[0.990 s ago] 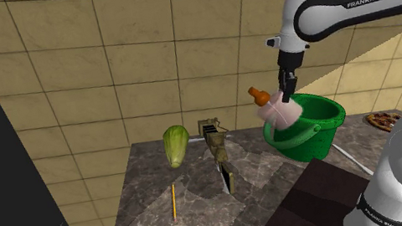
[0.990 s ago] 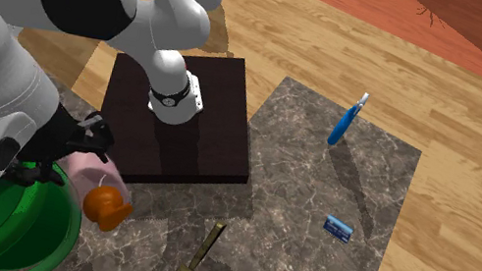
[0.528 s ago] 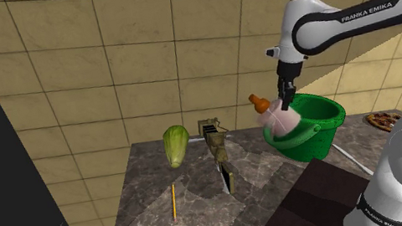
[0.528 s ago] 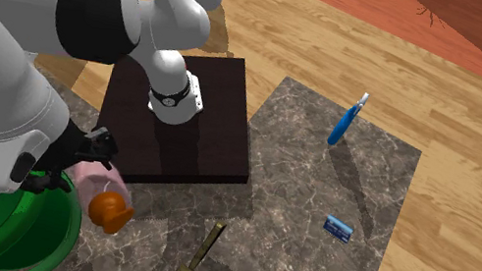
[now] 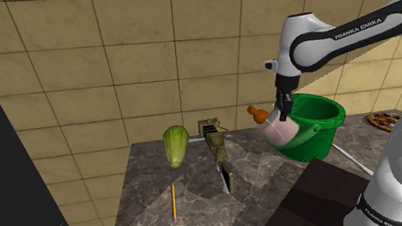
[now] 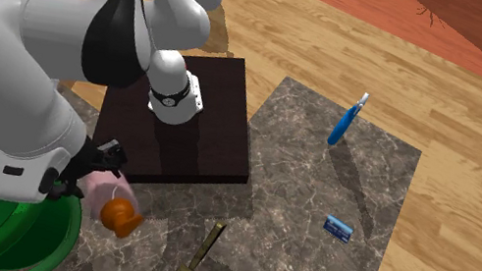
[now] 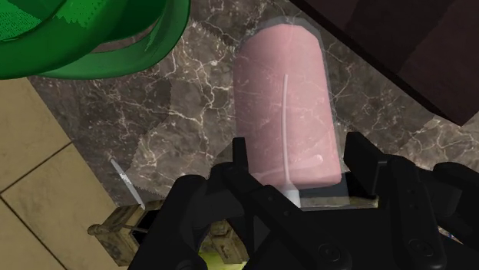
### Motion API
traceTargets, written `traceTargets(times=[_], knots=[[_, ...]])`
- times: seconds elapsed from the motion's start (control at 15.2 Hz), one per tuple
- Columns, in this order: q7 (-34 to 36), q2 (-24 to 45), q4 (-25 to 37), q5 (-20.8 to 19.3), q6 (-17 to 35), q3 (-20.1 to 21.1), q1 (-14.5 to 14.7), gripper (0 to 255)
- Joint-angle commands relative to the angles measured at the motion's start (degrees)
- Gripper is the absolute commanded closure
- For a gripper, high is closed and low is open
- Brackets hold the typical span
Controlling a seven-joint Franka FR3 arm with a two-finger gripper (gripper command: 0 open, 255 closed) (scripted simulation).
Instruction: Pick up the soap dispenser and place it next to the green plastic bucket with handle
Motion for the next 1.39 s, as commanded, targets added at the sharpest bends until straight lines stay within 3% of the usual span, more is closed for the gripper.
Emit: traceTargets(times=[0.0,1.32], knots=[[0.0,0.8,-1.1,-0.2,2.0,-0.3,-0.1,255],[0.2,13.1,-9.0,-1.2,22.1,-2.5,0.0,255]])
